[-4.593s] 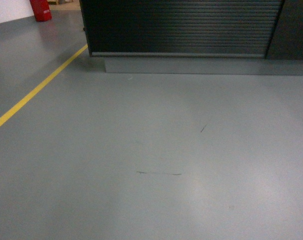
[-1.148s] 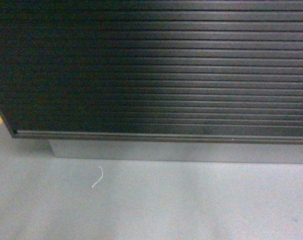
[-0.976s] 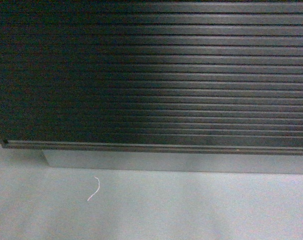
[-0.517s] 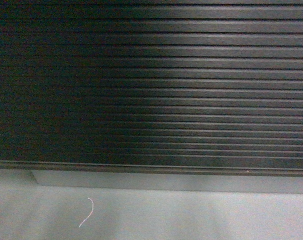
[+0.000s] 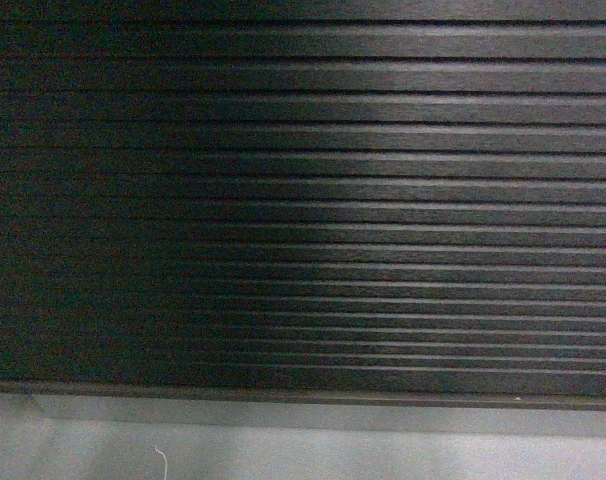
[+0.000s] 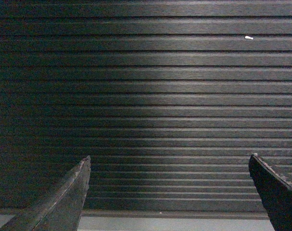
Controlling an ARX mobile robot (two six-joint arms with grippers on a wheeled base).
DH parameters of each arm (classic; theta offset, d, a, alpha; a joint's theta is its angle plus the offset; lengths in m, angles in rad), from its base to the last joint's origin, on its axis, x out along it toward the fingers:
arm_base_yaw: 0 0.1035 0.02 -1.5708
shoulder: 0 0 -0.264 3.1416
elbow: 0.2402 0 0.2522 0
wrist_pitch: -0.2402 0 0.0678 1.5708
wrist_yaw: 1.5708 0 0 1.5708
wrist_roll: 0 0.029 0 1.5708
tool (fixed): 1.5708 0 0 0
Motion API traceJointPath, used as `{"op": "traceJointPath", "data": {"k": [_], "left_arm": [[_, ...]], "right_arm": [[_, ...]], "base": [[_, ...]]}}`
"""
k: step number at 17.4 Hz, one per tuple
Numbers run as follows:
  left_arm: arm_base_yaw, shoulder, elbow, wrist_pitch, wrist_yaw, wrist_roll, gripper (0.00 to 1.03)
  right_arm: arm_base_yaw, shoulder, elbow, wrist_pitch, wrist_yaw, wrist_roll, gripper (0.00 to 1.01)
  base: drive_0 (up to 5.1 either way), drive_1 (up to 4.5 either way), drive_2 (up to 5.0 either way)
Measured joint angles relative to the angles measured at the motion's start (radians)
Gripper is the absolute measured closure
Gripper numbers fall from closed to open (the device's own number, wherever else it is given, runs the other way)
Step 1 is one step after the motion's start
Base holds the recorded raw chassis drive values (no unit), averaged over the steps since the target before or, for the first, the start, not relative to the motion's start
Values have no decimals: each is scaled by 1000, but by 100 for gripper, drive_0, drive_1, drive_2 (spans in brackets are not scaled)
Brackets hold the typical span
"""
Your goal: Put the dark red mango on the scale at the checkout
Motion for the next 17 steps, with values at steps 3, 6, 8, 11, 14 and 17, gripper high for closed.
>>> {"op": "traceJointPath", "data": {"k": [3, 6, 8, 11, 14, 17], "left_arm": [[0, 0, 0, -2, 0, 0, 5], [0, 0, 0, -2, 0, 0, 5], [0, 0, 0, -2, 0, 0, 5], [0, 0, 0, -2, 0, 0, 5], [0, 0, 0, -2, 0, 0, 5], [0, 0, 0, -2, 0, 0, 5]], "right_arm": [[0, 0, 0, -1, 0, 0, 3], [0, 0, 0, 0, 0, 0, 3], [0, 0, 0, 0, 0, 0, 3], [0, 0, 0, 0, 0, 0, 3], [0, 0, 0, 0, 0, 0, 3], [0, 0, 0, 0, 0, 0, 3]], "base": [[0, 305, -304], [0, 0, 0], [0, 0, 0], [0, 0, 0], [0, 0, 0], [0, 0, 0]]}}
